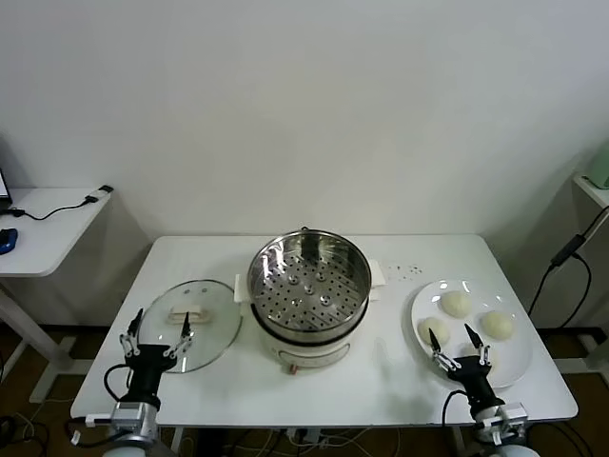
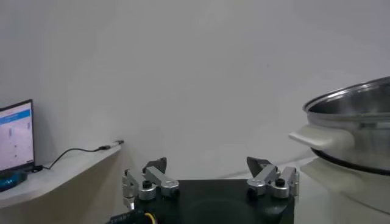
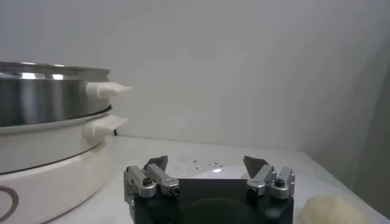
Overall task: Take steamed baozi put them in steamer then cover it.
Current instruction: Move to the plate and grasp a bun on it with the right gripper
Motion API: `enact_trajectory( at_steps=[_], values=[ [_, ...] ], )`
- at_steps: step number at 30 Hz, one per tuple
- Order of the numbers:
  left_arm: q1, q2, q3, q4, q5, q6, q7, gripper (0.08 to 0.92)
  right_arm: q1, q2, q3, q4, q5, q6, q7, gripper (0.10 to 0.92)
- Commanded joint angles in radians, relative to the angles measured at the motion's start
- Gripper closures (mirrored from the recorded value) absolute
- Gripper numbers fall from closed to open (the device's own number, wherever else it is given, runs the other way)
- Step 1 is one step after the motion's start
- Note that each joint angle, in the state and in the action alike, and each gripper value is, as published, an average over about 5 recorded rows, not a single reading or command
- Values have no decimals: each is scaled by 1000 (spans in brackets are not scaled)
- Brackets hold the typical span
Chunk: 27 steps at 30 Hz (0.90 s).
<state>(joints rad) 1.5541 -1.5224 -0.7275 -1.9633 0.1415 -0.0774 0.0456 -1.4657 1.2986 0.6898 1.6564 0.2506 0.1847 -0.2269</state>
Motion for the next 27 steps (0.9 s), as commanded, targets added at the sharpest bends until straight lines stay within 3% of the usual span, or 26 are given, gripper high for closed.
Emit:
enact_trajectory(
  at_steps=[1, 5, 14, 21, 27],
  values=[
    [3, 0, -1, -1, 0, 1, -3, 177, 26, -18, 11, -3, -24, -6, -46, 203],
    [6, 5, 0, -3, -4, 0, -7, 177, 88, -125, 33, -11, -118, -45, -171, 203],
    [28, 18, 8, -15, -19, -4, -14, 177, 320, -593, -48, -109, -266, -317, -603, 203],
    [38, 27, 11, -13, -28, -7, -18, 177, 659, -802, -322, -307, -413, -255, -839, 203],
    [35, 34, 11, -5, -38, -5, -20, 177, 1066, -851, -765, -449, -478, -199, -959, 203]
  ],
)
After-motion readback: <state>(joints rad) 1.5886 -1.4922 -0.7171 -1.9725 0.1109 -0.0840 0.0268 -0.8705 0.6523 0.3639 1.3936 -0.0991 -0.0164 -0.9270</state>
